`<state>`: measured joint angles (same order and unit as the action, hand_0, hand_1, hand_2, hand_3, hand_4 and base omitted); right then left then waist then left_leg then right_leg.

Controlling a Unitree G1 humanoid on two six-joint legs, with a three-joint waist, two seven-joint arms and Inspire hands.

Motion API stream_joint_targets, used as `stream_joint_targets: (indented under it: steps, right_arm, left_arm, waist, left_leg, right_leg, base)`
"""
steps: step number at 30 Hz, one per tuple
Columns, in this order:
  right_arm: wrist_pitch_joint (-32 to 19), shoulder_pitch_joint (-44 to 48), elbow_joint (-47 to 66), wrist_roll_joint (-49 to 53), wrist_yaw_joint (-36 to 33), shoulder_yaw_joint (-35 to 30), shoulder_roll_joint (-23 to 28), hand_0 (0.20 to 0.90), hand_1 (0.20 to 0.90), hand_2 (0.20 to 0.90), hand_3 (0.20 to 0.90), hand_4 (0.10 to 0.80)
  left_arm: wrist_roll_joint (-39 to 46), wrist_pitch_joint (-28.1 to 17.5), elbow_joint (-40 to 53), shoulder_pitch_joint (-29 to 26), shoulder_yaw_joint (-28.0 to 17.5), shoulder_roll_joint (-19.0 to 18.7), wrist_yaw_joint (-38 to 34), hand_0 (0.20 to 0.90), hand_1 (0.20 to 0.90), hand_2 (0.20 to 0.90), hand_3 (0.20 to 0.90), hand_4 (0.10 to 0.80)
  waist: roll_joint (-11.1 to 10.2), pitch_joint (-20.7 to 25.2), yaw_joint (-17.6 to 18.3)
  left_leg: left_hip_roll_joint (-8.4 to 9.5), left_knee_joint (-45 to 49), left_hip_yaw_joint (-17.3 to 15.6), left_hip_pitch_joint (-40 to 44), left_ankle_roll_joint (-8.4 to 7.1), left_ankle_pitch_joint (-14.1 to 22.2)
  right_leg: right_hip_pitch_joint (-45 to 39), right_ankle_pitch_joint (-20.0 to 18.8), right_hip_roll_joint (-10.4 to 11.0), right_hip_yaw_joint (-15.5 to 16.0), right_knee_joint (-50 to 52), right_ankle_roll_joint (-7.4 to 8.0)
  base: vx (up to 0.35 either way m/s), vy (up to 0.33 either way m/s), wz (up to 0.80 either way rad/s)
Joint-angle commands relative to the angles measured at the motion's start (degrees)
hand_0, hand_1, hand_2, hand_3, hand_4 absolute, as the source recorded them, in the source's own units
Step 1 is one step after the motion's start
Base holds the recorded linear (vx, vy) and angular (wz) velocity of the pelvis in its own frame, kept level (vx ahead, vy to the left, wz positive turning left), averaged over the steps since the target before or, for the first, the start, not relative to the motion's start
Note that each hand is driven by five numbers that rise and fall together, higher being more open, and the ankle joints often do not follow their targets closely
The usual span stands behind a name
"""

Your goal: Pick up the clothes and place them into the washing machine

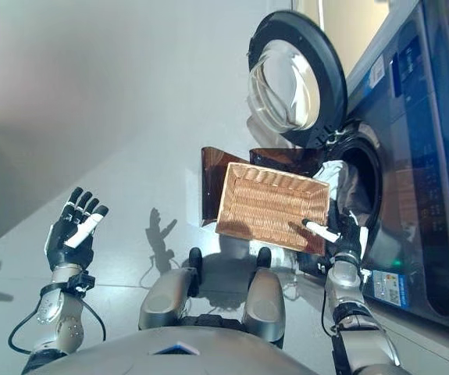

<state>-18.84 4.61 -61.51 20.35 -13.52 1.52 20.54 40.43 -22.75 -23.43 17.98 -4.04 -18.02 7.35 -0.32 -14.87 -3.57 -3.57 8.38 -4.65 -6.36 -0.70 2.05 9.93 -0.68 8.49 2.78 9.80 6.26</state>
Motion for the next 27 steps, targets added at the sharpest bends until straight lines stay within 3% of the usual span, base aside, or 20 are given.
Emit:
stream_joint_targets:
  steps: [1,11,27]
  right_arm:
    - [-4.6,-1.1,2.5,2.8,0.6,-2.4,0.3,0.900,0.900,0.900,0.900,0.800]
    - [-5.3,-9.7,7.4,5.5,4.3,-3.1,-3.7,0.900,0.900,0.900,0.900,0.800]
    - [-5.2,-9.3,5.3,8.8,4.5,-2.1,-8.4,0.900,0.900,0.900,0.900,0.800]
  left_arm:
    - [-1.2,-4.0,1.2,0.8,-5.1,-0.6,0.6,0.900,0.900,0.900,0.900,0.800]
    - [-7.6,-3.7,-6.7,-0.1,-4.0,1.4,-0.9,0.900,0.900,0.900,0.900,0.800]
    - [-10.5,-3.7,-14.7,-4.4,-1.1,2.6,-3.4,0.900,0.900,0.900,0.900,0.800]
  waist:
    - [-1.0,4.9,0.3]
    - [-2.9,10.3,1.9]
    - [-3.1,14.2,2.7]
  left_leg:
    - [-0.28,-3.5,0.0,-0.6,-1.09,-3.3]
    - [-0.60,-11.1,-2.0,6.9,-1.48,-4.8]
    - [-0.26,-13.4,-2.9,8.4,-1.87,-5.5]
  right_leg:
    - [-1.1,0.7,-0.3,1.9,0.4,1.32]
    - [-6.9,-1.0,-1.2,1.7,-5.6,1.90]
    - [-9.0,-3.4,-0.9,2.0,-9.2,2.46]
  base:
    - [0.095,-0.006,-0.01]
    - [0.080,0.012,-0.08]
    - [0.001,0.011,-0.02]
